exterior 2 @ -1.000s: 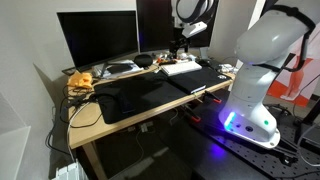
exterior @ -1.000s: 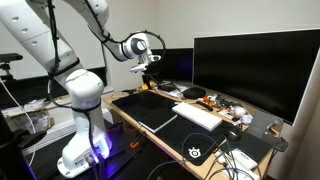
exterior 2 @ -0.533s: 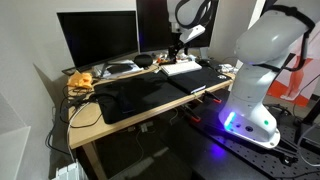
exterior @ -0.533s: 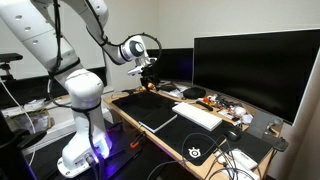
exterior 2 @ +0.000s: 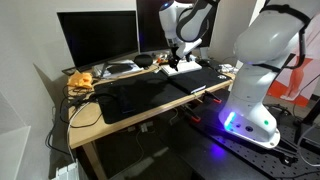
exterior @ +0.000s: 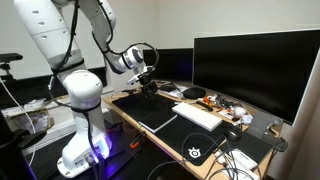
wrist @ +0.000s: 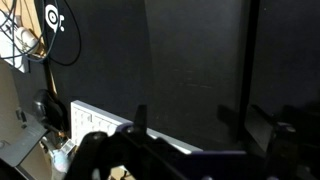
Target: Move the black book slightly to the left, and place the navy blue object, which is on the left on top of it
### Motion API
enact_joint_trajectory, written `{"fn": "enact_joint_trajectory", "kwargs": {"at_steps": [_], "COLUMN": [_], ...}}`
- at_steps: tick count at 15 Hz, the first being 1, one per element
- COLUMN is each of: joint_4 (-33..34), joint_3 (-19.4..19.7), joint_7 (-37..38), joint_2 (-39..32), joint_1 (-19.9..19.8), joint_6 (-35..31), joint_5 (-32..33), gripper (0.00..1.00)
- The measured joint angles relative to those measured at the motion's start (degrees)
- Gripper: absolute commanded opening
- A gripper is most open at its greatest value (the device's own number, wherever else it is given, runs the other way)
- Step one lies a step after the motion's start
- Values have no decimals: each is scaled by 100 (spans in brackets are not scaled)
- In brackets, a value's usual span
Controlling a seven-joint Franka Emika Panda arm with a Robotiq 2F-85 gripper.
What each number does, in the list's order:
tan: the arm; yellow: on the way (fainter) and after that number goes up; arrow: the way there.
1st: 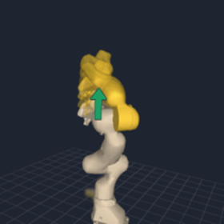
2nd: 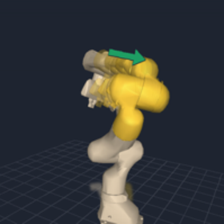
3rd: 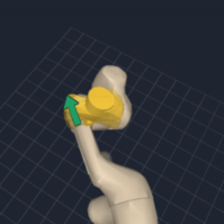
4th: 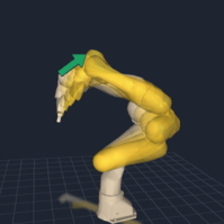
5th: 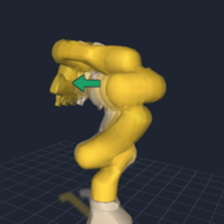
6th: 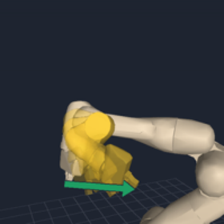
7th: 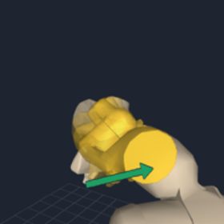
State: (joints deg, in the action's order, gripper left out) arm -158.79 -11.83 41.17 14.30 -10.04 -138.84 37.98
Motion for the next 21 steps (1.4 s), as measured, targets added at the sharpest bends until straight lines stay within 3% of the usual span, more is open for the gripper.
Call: {"fn": "enact_joint_trajectory", "kwargs": {"at_steps": [4, 11, 21], "joint_4": [114, 528, 1025], "joint_3": [231, 613, 940], "joint_7": [318, 391, 1594], "joint_2": [-616, -1501, -2432], "joint_1": [55, 586, 1168], "joint_6": [-1, -12, 106], "joint_5": [460, 570, 1436], "gripper": [100, 100, 100]}}
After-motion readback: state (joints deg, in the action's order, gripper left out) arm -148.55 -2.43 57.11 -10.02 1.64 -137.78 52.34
